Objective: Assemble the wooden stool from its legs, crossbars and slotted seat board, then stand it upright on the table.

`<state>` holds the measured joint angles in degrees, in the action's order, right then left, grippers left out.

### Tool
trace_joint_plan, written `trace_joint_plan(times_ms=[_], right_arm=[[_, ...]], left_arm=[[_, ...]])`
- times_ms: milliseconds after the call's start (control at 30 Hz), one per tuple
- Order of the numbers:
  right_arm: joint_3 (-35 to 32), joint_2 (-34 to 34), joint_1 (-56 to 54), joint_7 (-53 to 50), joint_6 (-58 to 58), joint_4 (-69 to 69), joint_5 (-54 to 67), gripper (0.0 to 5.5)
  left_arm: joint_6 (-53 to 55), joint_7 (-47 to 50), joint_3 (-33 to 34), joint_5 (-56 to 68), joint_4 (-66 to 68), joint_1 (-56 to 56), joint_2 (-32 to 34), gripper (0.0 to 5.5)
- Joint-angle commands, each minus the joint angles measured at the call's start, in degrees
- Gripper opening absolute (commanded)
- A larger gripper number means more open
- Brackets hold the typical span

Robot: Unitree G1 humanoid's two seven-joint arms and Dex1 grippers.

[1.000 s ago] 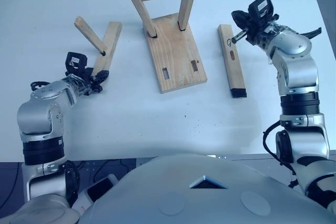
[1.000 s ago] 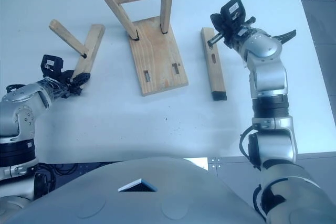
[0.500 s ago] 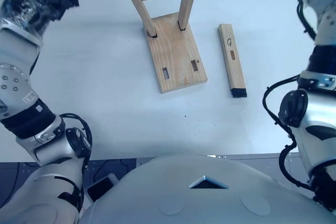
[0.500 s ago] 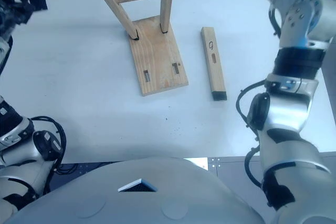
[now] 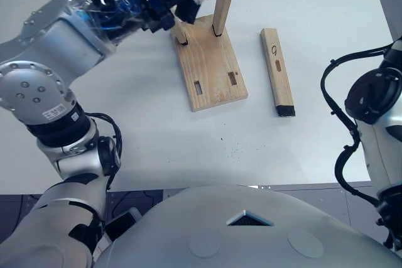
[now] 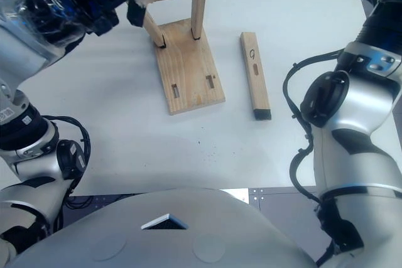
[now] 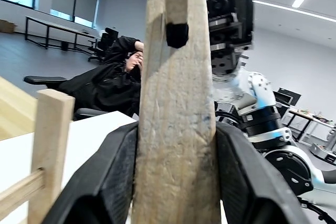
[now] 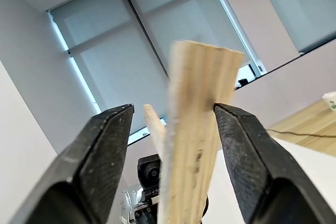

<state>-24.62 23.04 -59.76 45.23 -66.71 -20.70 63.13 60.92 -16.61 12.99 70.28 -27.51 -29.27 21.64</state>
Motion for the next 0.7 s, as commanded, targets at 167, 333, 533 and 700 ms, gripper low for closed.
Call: trace_joint_plan(times_ms=[167, 333, 533, 700], right_arm=[[1.24, 1.81, -2.26, 3.1, -3.36, -2.18, 1.25, 2.81], [1.49, 5.42, -0.61, 10.44, -9.02, -2.49, 3.21, 2.19], [2.93, 6.06, -0.44, 13.95, -5.01, -1.73, 0.05, 2.17], [4.36, 4.38, 1.34, 12.65, 4.83, -0.58, -5.16, 2.14]], left_arm=[[-0.9, -1.35, -4.59, 0.8, -3.15, 2.75, 1.91, 1.98], [-2.49, -0.44, -4.48, 1.03, -3.29, 3.98, 2.25, 1.98], [-4.18, 0.15, -3.73, 2.18, -1.67, 3.77, 1.82, 1.98], [-5.77, 0.57, -3.0, 2.6, 0.12, 5.2, 2.2, 2.96]])
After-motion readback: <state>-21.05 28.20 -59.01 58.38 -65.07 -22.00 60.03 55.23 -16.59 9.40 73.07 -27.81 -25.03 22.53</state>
